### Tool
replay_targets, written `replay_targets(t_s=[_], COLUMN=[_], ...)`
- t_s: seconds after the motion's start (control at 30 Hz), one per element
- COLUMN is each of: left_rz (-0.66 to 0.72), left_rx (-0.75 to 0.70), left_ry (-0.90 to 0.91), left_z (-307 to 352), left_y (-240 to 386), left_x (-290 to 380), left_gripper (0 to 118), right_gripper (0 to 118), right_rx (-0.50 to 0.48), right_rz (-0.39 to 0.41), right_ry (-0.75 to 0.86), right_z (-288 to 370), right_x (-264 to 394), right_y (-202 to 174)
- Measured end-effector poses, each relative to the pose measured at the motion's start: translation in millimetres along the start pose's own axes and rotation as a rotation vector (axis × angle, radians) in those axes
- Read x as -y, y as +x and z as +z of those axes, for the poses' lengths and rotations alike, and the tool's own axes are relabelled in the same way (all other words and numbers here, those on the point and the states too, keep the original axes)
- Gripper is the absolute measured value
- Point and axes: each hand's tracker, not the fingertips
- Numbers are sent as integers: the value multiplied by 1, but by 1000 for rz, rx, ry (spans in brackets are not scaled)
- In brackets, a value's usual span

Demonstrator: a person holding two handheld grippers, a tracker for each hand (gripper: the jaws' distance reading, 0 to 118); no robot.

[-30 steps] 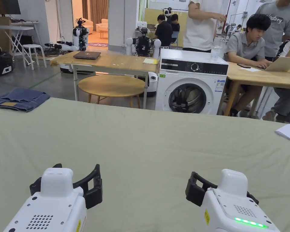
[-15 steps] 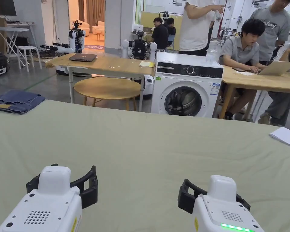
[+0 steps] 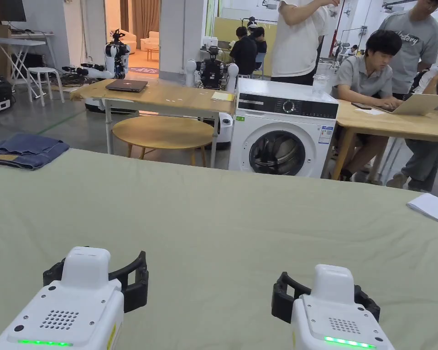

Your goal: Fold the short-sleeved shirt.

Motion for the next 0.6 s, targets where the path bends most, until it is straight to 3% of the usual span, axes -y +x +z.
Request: replay_targets(t_s=[0.13,0.27,0.4,0.5,0.6], left_rz=[11,17,21,14,11], left_rx=[2,2,7,16,17], left_ry=[-9,-15,-25,-28,-21], left_z=[1,0,-2,-4,-5], left_y=[-4,-6,-6,-5,-5], left_x=[1,2,3,4,3], left_gripper=[82,82,82,82,82], right_gripper=[97,97,97,97,97], right_rx=[-51,-160,-163,-132,-122], right_rz=[-119,-164,-158,-101,-110], right_ry=[-89,-78,-33,6,51], right_z=[-7,-9,-5,-3,-3], right_x=[-7,-5,-5,-6,-5], right_y=[13,27,28,21,17])
